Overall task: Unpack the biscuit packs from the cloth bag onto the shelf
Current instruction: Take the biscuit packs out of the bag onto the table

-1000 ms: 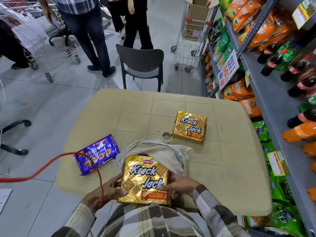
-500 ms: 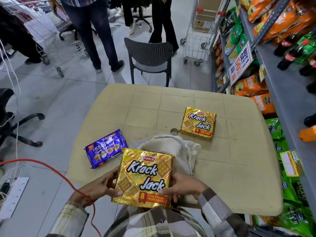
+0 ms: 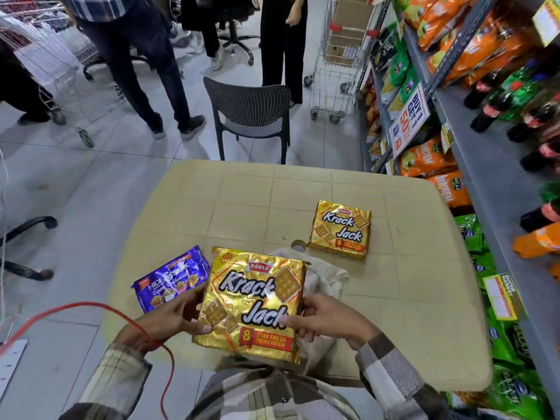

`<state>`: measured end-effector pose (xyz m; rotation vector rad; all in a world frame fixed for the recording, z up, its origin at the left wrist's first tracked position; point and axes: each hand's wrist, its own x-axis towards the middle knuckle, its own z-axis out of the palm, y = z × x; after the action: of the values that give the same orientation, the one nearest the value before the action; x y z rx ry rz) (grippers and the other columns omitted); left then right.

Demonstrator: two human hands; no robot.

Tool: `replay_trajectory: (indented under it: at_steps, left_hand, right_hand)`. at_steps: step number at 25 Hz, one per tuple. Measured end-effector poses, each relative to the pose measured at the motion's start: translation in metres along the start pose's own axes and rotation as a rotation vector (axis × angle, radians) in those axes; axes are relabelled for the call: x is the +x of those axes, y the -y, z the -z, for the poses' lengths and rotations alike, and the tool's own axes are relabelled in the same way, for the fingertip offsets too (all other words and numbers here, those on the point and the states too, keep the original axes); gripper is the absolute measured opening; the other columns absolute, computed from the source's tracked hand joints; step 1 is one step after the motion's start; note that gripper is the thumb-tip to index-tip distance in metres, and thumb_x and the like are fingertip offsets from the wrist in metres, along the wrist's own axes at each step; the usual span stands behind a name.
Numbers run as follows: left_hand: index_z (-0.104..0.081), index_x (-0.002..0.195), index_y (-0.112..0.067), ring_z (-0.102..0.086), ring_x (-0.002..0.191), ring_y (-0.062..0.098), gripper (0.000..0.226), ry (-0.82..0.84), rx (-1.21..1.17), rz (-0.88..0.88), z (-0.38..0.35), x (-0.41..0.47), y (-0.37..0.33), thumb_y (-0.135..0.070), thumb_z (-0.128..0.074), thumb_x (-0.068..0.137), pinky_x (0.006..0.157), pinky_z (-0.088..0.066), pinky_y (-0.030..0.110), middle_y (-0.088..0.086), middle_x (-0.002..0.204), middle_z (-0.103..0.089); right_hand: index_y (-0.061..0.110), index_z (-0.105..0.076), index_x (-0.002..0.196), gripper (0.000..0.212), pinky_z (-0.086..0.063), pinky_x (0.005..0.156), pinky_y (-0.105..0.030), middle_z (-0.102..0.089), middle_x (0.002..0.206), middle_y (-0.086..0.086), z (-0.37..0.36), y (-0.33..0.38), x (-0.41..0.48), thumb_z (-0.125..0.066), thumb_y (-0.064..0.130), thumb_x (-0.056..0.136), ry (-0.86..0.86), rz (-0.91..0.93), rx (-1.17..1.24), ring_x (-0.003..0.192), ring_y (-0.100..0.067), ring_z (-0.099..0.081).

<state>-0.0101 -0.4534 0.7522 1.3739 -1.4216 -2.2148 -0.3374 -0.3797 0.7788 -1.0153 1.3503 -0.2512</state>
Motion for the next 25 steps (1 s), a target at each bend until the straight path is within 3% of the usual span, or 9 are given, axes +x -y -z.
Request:
replay_trajectory:
  at_steps: [4, 7, 9, 12, 15, 19, 22, 25]
  left_hand:
    - [-0.042, 0.145, -0.019, -0.062, 0.121, 0.025, 0.083, 0.006, 0.005, -0.042, -0.004, 0.046, -0.040, 0.014, -0.073, 0.075, 0.095, -0.054, 0.040, 0.003, 0.136, -0.062]
    - [-0.047, 0.143, -0.025, -0.060, 0.123, 0.030, 0.078, 0.074, 0.031, -0.083, -0.015, 0.093, -0.065, 0.004, -0.078, 0.077, 0.100, -0.050, 0.052, 0.003, 0.139, -0.059]
    - [-0.048, 0.142, -0.028, -0.060, 0.121, 0.037, 0.078, 0.121, 0.038, -0.091, -0.032, 0.135, -0.082, -0.004, -0.081, 0.075, 0.101, -0.047, 0.060, 0.002, 0.140, -0.058]
    - [-0.054, 0.137, -0.030, -0.065, 0.113, 0.033, 0.071, 0.149, 0.077, -0.077, -0.078, 0.201, -0.104, 0.000, -0.078, 0.078, 0.088, -0.056, 0.051, 0.002, 0.129, -0.065]
    - [-0.054, 0.135, -0.025, -0.067, 0.102, 0.021, 0.066, 0.208, 0.126, -0.040, -0.130, 0.261, -0.103, 0.006, -0.073, 0.080, 0.071, -0.055, 0.030, 0.006, 0.119, -0.070]
    - [-0.049, 0.135, -0.015, -0.065, 0.093, 0.019, 0.064, 0.141, 0.242, -0.015, -0.199, 0.326, -0.078, 0.007, -0.073, 0.080, 0.064, -0.054, 0.024, 0.012, 0.115, -0.068]
    - [-0.052, 0.133, -0.008, -0.064, 0.093, 0.018, 0.056, 0.110, 0.392, -0.063, -0.251, 0.357, -0.056, 0.009, -0.068, 0.082, 0.066, -0.053, 0.021, 0.007, 0.110, -0.070]
    - [-0.061, 0.123, -0.011, -0.063, 0.095, 0.018, 0.048, 0.100, 0.543, -0.156, -0.295, 0.372, -0.043, 0.003, -0.067, 0.077, 0.076, -0.052, 0.028, -0.001, 0.106, -0.071]
  right_hand:
    - [0.025, -0.072, 0.110, 0.063, -0.056, 0.082, -0.031, -0.075, 0.099, 0.011, 0.035, 0.004, 0.022, -0.068, 0.074, 0.071, -0.220, -0.020, 0.003, 0.087, -0.007, -0.070]
    - [0.025, -0.071, 0.112, 0.052, -0.055, 0.081, -0.028, -0.076, 0.104, 0.011, 0.064, -0.005, 0.032, -0.065, 0.066, 0.081, -0.323, -0.031, 0.182, 0.094, -0.007, -0.070]
    - [0.024, -0.071, 0.113, 0.045, -0.056, 0.088, -0.032, -0.077, 0.104, 0.010, 0.091, -0.024, 0.039, -0.065, 0.059, 0.085, -0.409, -0.041, 0.328, 0.098, -0.010, -0.071]
    - [0.019, -0.073, 0.107, 0.049, -0.055, 0.096, -0.044, -0.078, 0.100, 0.004, 0.134, -0.069, 0.046, -0.064, 0.062, 0.084, -0.590, -0.094, 0.431, 0.096, -0.016, -0.073]
    - [0.018, -0.074, 0.101, 0.041, -0.057, 0.092, -0.045, -0.078, 0.095, 0.002, 0.169, -0.117, 0.046, -0.063, 0.056, 0.088, -0.751, -0.168, 0.486, 0.090, -0.018, -0.074]
    - [0.015, -0.074, 0.100, 0.035, -0.057, 0.091, -0.042, -0.076, 0.098, -0.002, 0.201, -0.185, 0.037, -0.062, 0.047, 0.092, -0.890, -0.251, 0.548, 0.092, -0.021, -0.073]
    - [0.009, -0.073, 0.095, 0.037, -0.056, 0.083, -0.036, -0.076, 0.095, -0.008, 0.212, -0.234, 0.030, -0.062, 0.044, 0.094, -0.972, -0.322, 0.579, 0.090, -0.025, -0.072]
    - [0.001, -0.068, 0.084, 0.045, -0.047, 0.069, -0.032, -0.072, 0.085, -0.013, 0.218, -0.271, 0.023, -0.061, 0.045, 0.093, -1.025, -0.398, 0.566, 0.084, -0.031, -0.069]
